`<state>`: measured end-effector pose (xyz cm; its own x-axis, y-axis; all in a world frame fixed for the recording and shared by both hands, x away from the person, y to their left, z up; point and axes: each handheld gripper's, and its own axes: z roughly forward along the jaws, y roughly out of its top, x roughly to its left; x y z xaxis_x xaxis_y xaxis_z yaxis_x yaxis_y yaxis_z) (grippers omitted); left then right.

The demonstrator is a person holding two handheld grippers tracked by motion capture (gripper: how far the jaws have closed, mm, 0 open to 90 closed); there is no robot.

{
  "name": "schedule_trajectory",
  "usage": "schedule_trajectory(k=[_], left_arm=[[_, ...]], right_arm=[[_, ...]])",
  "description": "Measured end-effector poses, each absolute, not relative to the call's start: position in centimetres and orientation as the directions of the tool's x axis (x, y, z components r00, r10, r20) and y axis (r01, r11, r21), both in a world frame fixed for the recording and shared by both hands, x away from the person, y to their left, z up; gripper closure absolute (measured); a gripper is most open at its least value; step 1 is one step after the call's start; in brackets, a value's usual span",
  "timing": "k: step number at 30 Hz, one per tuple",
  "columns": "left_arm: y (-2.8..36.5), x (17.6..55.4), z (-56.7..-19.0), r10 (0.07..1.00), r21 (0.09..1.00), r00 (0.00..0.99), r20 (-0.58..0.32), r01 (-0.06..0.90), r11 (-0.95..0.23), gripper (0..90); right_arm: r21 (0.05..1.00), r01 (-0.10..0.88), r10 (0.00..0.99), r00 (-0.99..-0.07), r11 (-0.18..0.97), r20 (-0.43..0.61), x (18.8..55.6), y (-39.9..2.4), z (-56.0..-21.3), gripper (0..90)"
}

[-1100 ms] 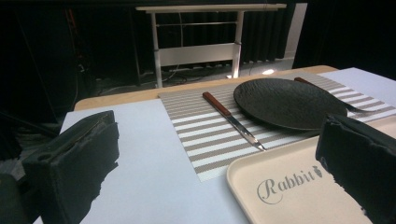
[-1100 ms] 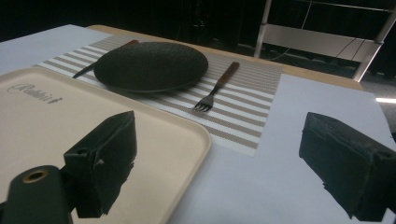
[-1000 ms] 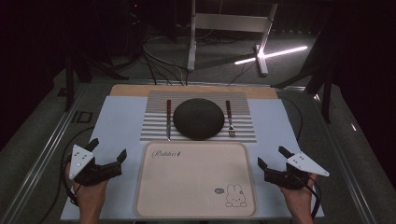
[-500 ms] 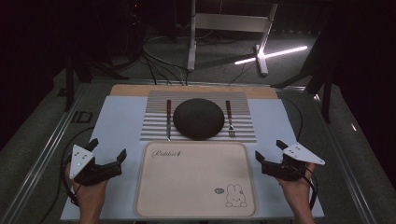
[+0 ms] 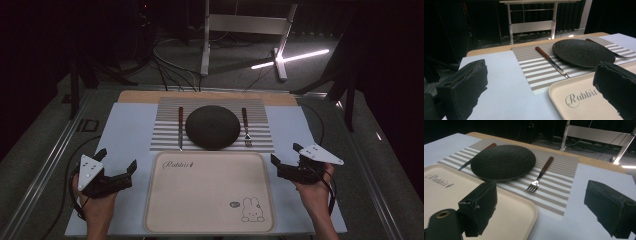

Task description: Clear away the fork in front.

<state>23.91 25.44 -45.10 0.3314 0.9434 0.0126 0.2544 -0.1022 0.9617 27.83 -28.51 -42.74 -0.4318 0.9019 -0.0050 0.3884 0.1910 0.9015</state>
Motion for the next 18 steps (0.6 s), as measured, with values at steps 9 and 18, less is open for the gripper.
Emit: schedule_trajectory(k=[9,18], left_arm=[[25.2,24.0,-45.2,0.943,0.960,0.332,0.018,0.259,-0.109,0.1],[25.3,24.1,-45.4,0.944,0.958,0.330,0.020,0.265,-0.113,0.1]], right_arm=[[0.907,0.388,0.904,-0.426,0.166,0.016,29.5,-28.3,-41.6,11.5],[0.904,0.394,0.905,-0.426,0.165,0.021,31.2,-27.1,-40.9,11.5]])
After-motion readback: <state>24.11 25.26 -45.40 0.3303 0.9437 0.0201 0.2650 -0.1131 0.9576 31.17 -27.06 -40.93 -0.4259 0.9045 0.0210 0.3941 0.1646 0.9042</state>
